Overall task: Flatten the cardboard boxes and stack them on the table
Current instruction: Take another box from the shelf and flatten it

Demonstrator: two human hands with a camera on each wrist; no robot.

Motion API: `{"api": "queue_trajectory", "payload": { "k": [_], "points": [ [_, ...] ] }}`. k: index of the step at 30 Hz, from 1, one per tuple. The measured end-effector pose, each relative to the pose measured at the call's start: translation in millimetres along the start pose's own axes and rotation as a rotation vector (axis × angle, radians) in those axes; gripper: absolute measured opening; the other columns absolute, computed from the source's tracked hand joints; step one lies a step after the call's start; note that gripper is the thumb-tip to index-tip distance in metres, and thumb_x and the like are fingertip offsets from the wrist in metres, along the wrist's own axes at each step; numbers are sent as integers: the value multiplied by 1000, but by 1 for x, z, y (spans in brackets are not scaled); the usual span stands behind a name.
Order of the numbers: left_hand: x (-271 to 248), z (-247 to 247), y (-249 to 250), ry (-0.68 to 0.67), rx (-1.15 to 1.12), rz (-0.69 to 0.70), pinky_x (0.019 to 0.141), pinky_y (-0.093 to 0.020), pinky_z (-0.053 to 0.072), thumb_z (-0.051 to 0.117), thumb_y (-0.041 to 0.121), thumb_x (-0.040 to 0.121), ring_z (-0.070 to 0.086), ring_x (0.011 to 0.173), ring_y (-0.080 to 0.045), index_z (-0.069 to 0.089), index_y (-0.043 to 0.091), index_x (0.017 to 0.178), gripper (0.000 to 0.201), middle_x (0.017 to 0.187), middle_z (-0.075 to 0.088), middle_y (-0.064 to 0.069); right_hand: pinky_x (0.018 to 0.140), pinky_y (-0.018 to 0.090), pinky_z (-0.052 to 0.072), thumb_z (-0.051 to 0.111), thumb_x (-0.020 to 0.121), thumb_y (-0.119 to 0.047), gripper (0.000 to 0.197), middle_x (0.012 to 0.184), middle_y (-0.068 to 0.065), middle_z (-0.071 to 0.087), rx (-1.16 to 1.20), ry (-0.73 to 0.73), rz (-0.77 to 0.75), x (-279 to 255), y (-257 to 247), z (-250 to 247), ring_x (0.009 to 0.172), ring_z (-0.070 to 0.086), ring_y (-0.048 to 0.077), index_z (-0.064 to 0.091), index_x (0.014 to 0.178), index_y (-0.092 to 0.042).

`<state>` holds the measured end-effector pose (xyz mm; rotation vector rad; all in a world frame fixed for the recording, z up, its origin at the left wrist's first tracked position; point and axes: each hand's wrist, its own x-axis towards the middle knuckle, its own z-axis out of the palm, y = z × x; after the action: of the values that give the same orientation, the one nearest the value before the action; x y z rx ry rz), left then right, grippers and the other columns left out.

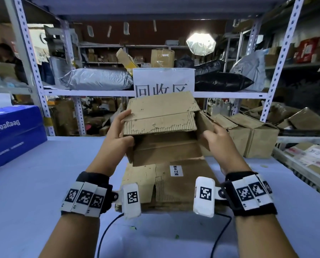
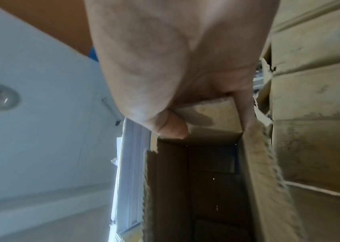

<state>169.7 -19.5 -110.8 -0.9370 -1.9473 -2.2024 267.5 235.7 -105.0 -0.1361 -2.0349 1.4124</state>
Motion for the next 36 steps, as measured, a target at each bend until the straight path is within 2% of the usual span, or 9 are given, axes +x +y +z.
{"api": "queue_trajectory", "payload": {
  "k": [3,7,11,15,18,22,27,32,36],
  "points": [
    [1,-5,-2,3,-30,33,77,-34,54,62,12,74,63,114,-21,52,43,139,73,133,62,5,79,20,51,53,94,-27,23,96,-23,73,140,12,67,0,2,1,96,65,-4,70,108,-32],
    [2,-7,-2,-89,-22,50,101,-32,49,79,28,70,59,127,-17,53,47,139,76,141,59,11,118,42,32,49,85,-69,74,143,-9,57,294,-47,106,2,2,1,136,48,10,51,145,-26],
    [2,-8,0,-153,26,76,103,-26,44,81,41,67,47,140,-9,61,43,127,63,153,47,20,115,47,37,43,77,-86,87,136,-3,63,353,-44,117,0,0,0,131,55,17,53,142,-29],
    [5,-4,3,-163,-33,153,98,-31,51,77,39,77,53,137,-12,66,22,97,29,154,46,21,111,47,41,58,60,-92,95,134,-7,63,368,19,95,0,2,1,128,56,15,55,134,-32],
    [6,0,2,-101,-30,179,98,-35,55,78,39,76,55,135,-15,64,26,115,43,151,50,18,91,28,53,79,50,-80,97,115,-11,71,340,29,22,-1,2,2,108,67,6,53,127,-27],
    [6,5,-2,-15,-11,124,107,-41,49,75,46,77,52,137,-13,33,38,155,89,149,51,18,111,41,43,82,63,-58,99,131,-19,59,203,12,-25,-1,3,-1,124,55,4,35,148,-35],
    [9,9,0,45,-108,68,104,-41,51,38,22,111,61,129,-16,59,24,141,37,138,65,0,108,46,47,80,83,-14,82,136,-7,61,176,-52,-46,3,10,-3,124,59,12,35,150,-30],
    [10,10,2,214,-110,157,86,-37,58,58,2,101,71,95,-19,66,11,102,12,105,74,-7,87,26,57,78,80,-1,73,124,-17,62,170,2,-78,4,10,-6,114,59,1,43,134,-33],
    [14,8,-1,226,-114,11,103,-48,53,77,34,91,67,118,-28,45,19,142,62,133,64,-12,89,28,57,75,81,4,62,117,-11,67,232,62,-74,2,7,-6,107,63,2,48,128,-26]
  ]
}}
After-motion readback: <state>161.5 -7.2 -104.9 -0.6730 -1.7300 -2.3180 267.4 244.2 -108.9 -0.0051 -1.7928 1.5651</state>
